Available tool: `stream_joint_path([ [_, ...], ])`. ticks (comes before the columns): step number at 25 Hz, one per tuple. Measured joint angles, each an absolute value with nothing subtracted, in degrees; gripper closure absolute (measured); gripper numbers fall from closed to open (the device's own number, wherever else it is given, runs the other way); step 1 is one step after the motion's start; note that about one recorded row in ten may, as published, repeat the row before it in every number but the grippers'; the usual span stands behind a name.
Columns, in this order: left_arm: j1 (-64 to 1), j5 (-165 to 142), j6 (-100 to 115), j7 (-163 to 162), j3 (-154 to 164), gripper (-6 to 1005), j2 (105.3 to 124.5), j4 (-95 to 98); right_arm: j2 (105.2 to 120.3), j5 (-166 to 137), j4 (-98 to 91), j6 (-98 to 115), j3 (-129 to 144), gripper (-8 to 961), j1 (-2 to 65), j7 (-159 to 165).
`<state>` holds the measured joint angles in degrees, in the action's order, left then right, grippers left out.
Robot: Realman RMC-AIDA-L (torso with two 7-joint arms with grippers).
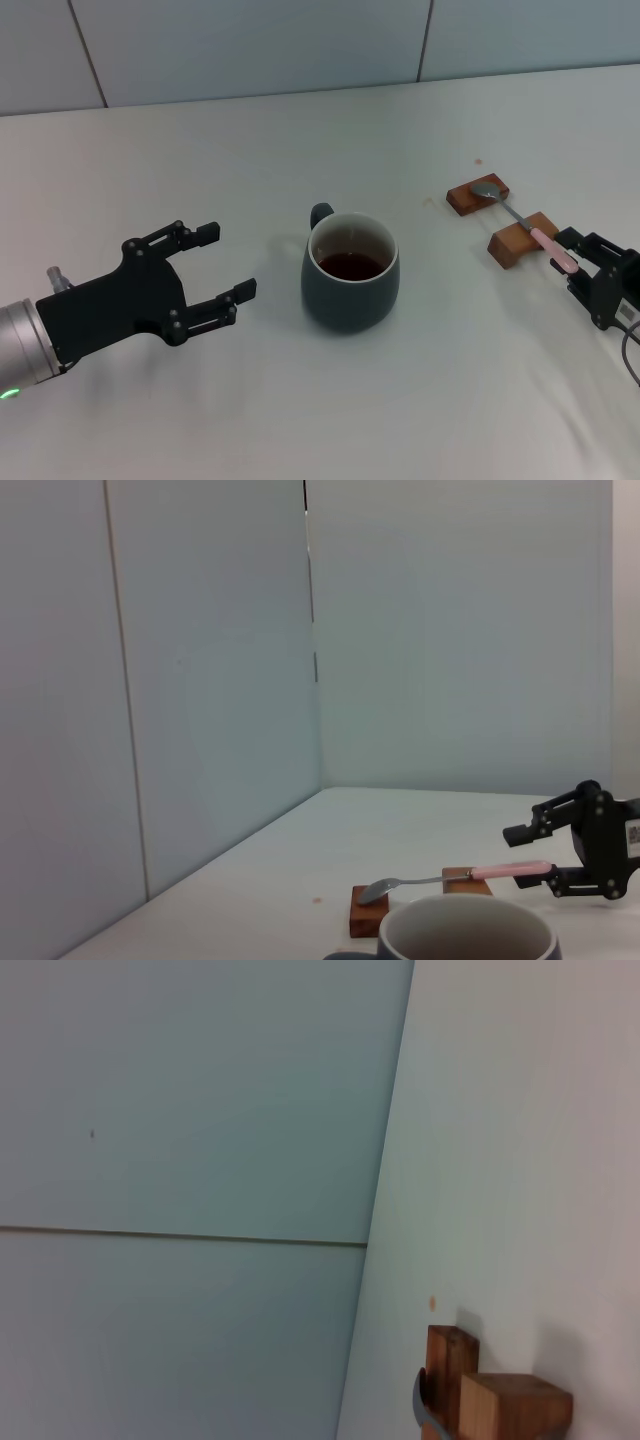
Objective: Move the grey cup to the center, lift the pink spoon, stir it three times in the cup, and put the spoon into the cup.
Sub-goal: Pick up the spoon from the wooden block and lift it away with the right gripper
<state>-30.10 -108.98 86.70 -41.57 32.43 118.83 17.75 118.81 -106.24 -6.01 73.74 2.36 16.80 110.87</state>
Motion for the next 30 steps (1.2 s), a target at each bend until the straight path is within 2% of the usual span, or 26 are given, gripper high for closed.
stream_joint_path([
  [2, -30.1, -109.0, 86.8, -41.6, 32.4, 215, 118.83, 17.8, 118.82, -106.2, -6.0, 73.7, 2.4, 521, 16.8, 110.9],
  [10, -30.1, -109.0, 87.1, -41.5, 32.4, 214, 118.82, 17.8, 118.83, -106.3, -6.0, 73.7, 3.3, 568, 17.0, 111.0],
  [20, -30.1, -109.0, 87.7, -41.4, 32.4, 214, 118.83, 17.8, 118.75, -106.3, -6.0, 72.9, 4.4, 570, 17.7, 111.0],
  [26, -30.1, -109.0, 87.8, -41.4, 32.4, 214, 118.83, 17.8, 118.76, -106.3, -6.2, 72.5, 6.0, 614, 17.7, 110.9],
  [30, -30.0, -109.1, 88.0, -41.4, 32.4, 214, 118.83, 17.8, 118.98, -105.8, -6.2, 72.8, 5.2, 756, 16.7, 109.9],
])
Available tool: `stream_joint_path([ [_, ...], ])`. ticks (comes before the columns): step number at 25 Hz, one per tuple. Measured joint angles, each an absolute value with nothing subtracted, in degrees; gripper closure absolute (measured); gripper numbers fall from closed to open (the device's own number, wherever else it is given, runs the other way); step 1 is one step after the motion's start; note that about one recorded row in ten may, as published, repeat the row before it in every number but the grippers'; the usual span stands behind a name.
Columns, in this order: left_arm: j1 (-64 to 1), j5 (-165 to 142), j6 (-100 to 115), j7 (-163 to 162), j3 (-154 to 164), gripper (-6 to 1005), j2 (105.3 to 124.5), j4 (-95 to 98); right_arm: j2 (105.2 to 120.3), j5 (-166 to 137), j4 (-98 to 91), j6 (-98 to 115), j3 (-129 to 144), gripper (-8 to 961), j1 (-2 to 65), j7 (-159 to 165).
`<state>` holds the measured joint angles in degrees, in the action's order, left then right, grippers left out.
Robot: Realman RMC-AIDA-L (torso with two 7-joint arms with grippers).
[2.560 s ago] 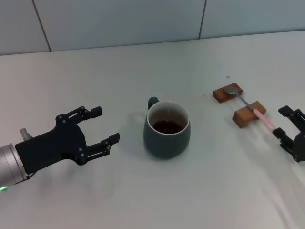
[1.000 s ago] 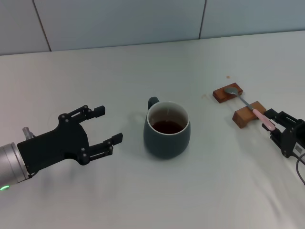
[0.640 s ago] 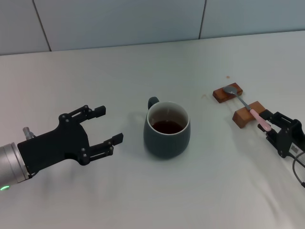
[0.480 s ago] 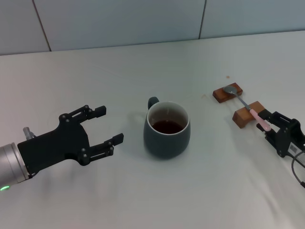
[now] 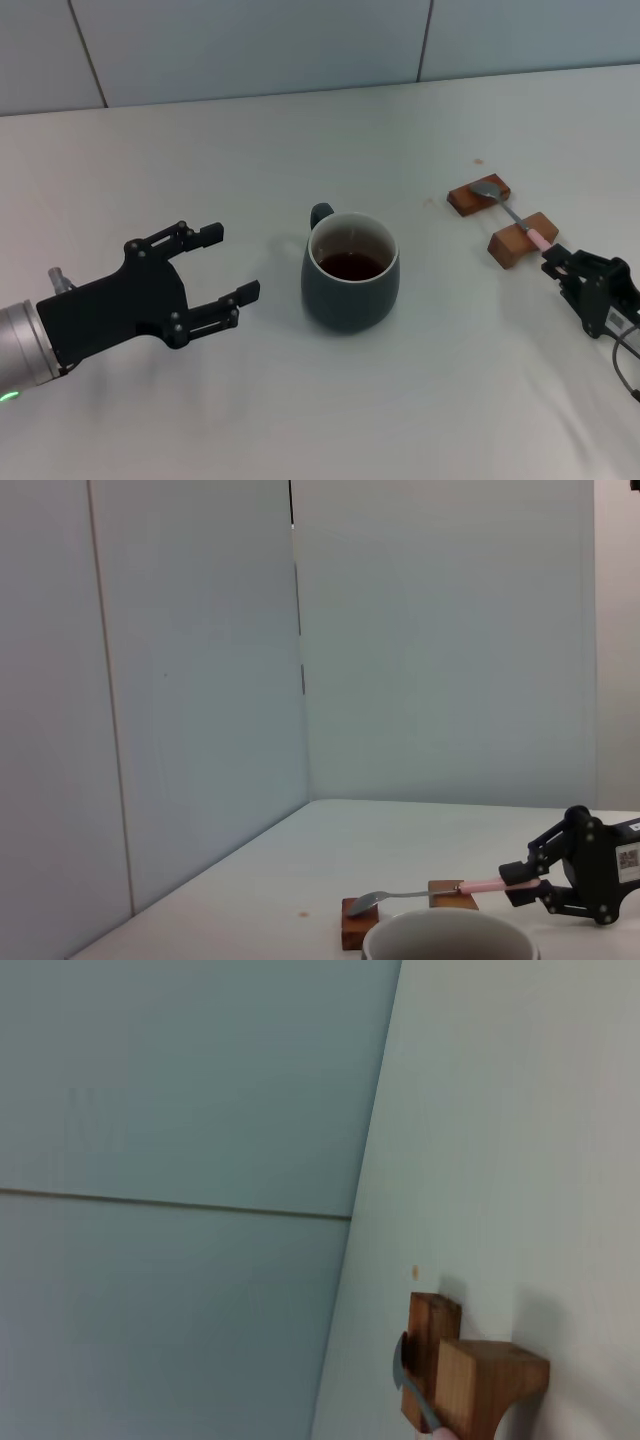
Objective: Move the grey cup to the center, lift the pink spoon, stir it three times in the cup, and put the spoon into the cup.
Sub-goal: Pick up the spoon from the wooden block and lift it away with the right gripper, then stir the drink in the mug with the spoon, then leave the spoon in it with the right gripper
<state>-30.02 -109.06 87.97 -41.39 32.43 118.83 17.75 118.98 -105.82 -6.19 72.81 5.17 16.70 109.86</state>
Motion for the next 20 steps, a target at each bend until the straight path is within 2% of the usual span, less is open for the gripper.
stream_joint_path([
  [1, -29.9, -109.0, 88.0, -41.4, 32.4, 214, 118.81, 17.8, 119.01, -105.8, -6.1, 72.9, 4.9, 792, 16.5, 109.6],
  [12, -29.6, -109.0, 88.9, -41.2, 32.4, 214, 118.74, 17.8, 119.14, -105.7, -7.1, 83.8, -3.3, 823, 13.3, 99.6],
  [20, -29.5, -109.3, 88.7, -41.2, 32.4, 214, 118.71, 17.8, 118.97, -106.0, -31.2, 101.9, -7.4, 828, 15.2, 103.7],
])
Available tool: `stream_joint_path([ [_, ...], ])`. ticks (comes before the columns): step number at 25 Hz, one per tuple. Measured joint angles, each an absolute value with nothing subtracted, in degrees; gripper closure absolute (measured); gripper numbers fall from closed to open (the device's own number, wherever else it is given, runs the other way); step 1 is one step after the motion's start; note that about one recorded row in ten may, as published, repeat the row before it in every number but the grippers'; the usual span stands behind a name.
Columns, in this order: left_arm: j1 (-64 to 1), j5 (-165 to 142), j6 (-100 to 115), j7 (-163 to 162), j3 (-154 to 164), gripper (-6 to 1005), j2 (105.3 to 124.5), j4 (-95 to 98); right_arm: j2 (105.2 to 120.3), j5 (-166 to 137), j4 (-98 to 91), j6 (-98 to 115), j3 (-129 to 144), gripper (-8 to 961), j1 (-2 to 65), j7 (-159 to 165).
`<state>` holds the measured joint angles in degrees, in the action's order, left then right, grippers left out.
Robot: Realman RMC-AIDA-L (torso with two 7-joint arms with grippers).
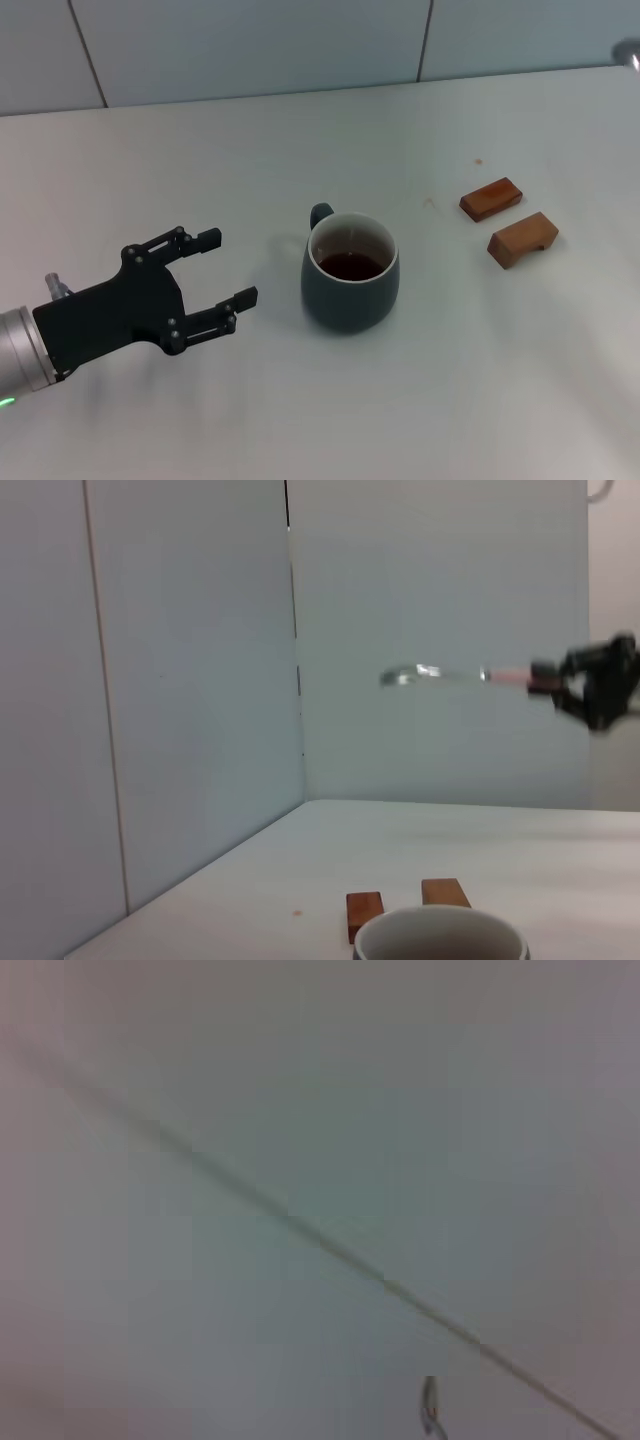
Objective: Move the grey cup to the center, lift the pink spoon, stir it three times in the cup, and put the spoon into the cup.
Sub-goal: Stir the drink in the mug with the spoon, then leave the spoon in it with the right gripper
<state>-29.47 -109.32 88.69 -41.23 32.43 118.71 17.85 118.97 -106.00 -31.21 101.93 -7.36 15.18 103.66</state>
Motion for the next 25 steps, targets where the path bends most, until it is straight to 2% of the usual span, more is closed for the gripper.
stream_joint_path([
  [10, -29.5, -109.4, 88.5, -42.9, 36.6, 214, 118.65, 19.5, 119.78, -106.3, -78.6, 108.3, 19.4, 829, 15.5, 121.7],
  [16, -29.5, -109.5, 88.0, -45.5, 38.8, 214, 118.71, 21.4, 119.32, -109.2, -94.3, 108.7, 31.2, 828, 15.5, 130.7],
  [21, -30.0, -109.5, 87.9, -45.7, 38.9, 214, 118.74, 21.5, 117.96, -117.3, -100.9, 109.4, 39.2, 828, 21.0, 140.8],
  [25, -30.2, -109.5, 87.7, -45.8, 38.9, 214, 118.74, 21.5, 115.46, -123.7, -101.6, 111.5, 44.3, 829, 27.7, 147.8],
])
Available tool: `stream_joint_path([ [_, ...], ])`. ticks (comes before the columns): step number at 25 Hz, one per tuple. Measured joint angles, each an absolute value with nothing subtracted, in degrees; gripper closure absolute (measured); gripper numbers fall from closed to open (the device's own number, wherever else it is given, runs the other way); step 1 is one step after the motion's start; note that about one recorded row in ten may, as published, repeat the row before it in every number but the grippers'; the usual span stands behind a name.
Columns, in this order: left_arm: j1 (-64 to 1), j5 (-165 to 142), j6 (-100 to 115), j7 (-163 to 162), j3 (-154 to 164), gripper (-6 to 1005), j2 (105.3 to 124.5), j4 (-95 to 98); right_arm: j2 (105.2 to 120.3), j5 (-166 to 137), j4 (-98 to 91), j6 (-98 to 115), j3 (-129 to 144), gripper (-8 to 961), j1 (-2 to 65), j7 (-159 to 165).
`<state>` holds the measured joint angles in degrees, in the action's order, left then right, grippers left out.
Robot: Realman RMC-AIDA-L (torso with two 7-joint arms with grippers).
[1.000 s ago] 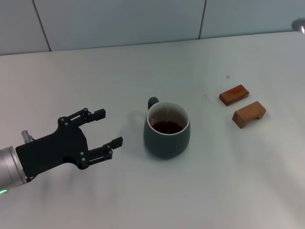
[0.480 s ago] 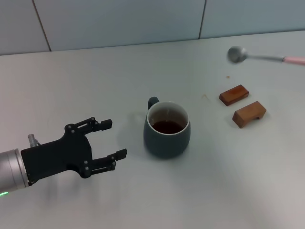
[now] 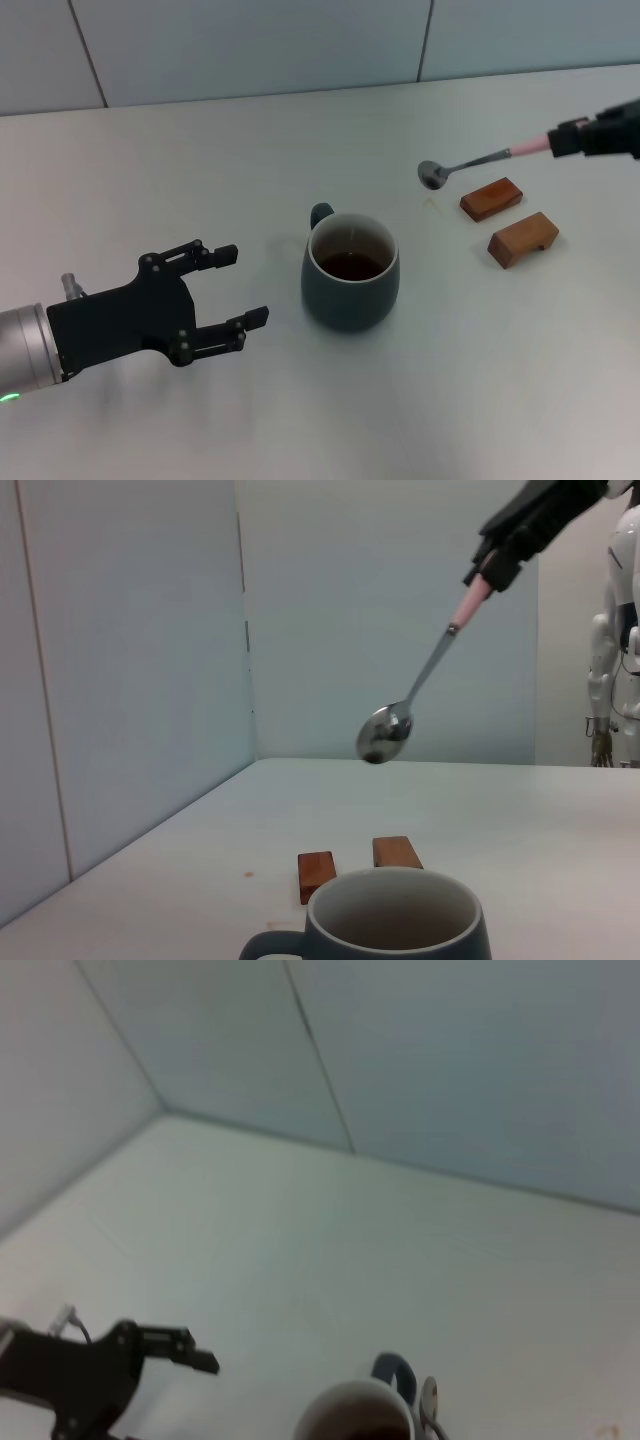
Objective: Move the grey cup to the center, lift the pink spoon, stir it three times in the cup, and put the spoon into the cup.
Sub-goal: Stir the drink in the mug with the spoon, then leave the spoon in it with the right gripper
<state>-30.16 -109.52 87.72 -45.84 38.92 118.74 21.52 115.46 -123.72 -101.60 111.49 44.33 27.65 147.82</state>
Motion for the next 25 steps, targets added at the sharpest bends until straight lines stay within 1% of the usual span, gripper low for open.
stream_joint_path([
  [5, -30.3, -109.5, 87.5, -45.9, 38.9, 214, 118.74, 21.5, 112.87, -129.9, -97.6, 114.6, 46.8, 829, 37.1, 152.5],
  [8, -30.3, -109.4, 87.5, -46.0, 38.9, 214, 118.74, 21.5, 111.78, -133.2, -93.0, 116.9, 46.9, 829, 43.0, 153.3],
  [10, -30.3, -109.4, 87.4, -46.1, 38.9, 214, 118.74, 21.5, 111.35, -135.5, -90.1, 118.1, 46.9, 829, 46.1, 153.5],
  [12, -30.3, -109.4, 87.4, -46.1, 38.9, 214, 118.74, 21.5, 111.18, -137.7, -87.4, 118.7, 47.2, 829, 49.0, 153.5],
  [15, -30.4, -109.4, 87.4, -46.2, 38.9, 214, 118.74, 21.6, 111.04, -139.0, -84.3, 118.7, 48.0, 829, 51.6, 153.3],
  [25, -31.0, -109.4, 87.2, -46.8, 39.6, 214, 118.74, 22.2, 111.51, -139.9, -73.1, 109.7, 54.8, 829, 54.7, 152.4],
])
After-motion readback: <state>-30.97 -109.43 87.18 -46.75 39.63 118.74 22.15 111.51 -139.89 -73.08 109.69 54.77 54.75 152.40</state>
